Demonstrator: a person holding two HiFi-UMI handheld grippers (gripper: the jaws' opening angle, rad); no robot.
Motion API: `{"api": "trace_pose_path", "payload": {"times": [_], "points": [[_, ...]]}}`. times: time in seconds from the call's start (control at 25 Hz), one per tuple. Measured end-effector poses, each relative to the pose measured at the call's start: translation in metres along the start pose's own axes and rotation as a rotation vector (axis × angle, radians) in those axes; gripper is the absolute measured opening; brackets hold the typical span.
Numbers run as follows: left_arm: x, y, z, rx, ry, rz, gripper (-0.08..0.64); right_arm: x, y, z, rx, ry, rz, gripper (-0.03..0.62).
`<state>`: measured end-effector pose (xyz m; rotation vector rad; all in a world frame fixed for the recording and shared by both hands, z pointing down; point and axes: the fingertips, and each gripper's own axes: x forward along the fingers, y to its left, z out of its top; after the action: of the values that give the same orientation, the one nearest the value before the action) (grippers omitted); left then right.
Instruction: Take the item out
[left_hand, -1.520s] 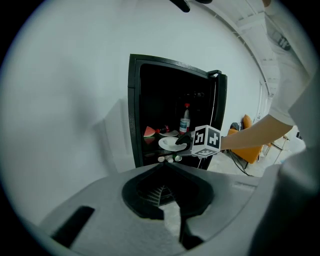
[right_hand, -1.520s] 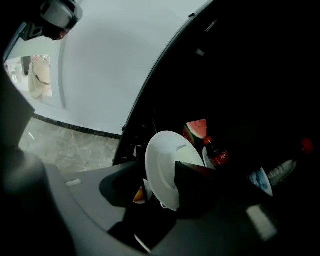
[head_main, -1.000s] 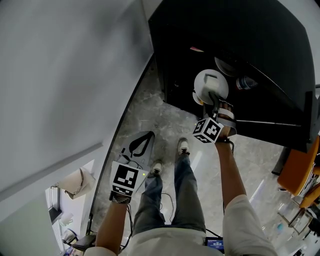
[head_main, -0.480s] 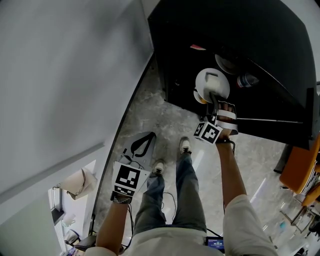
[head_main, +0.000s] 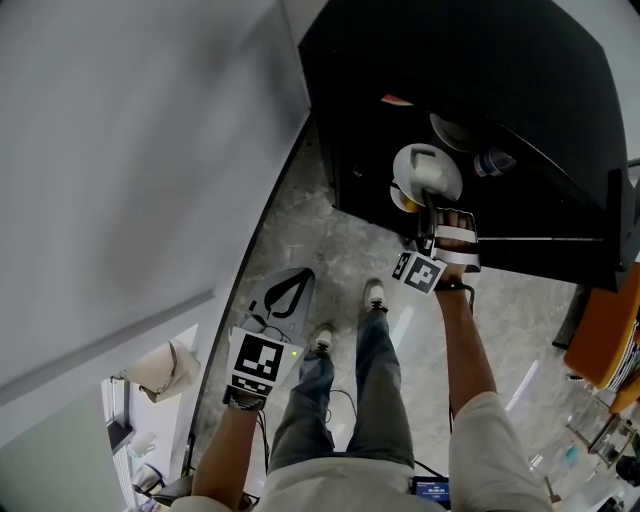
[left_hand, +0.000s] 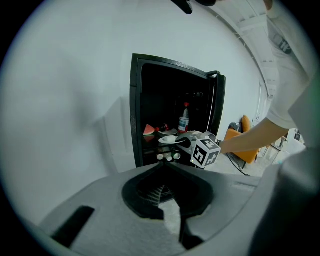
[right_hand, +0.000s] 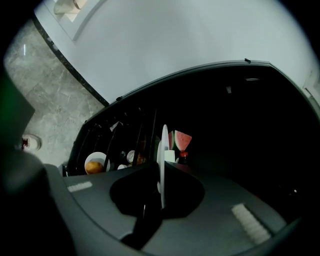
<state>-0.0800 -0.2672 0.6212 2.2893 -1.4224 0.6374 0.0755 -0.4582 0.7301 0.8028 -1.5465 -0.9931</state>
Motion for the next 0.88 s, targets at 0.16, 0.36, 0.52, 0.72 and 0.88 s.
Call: {"api": "trace_pose_path", "payload": {"times": [0.16, 0.36, 0.52, 0.72, 0.88], "points": [[-0.003, -0.001, -0.001, 0.012, 0.003, 0.002, 0.006, -0.007, -0.002, 0.001, -0.013, -0.007, -0.026, 0.021], [-0.012, -0.002, 0.007, 0.021, -0.01, 0.0, 0.006, -0.023, -0.019, 0.007, -0.024, -0.023, -0.043, 0.021], [-0.02, 0.0, 0.026, 0.039, -0.044, 0.0, 0.006, -0.039, -0.045, 0.014, -0.032, -0.036, -0.066, 0.021], [-0.038, 0.0, 0.062, 0.085, -0.1, -0.007, 0.006, -0.071, -0.08, 0.026, -0.023, -0.049, -0.08, 0.021], [-0.057, -0.006, 0.088, 0.113, -0.144, -0.019, 0.006, -0.108, -0.106, 0.035, -0.013, -0.053, -0.086, 0.021]]}}
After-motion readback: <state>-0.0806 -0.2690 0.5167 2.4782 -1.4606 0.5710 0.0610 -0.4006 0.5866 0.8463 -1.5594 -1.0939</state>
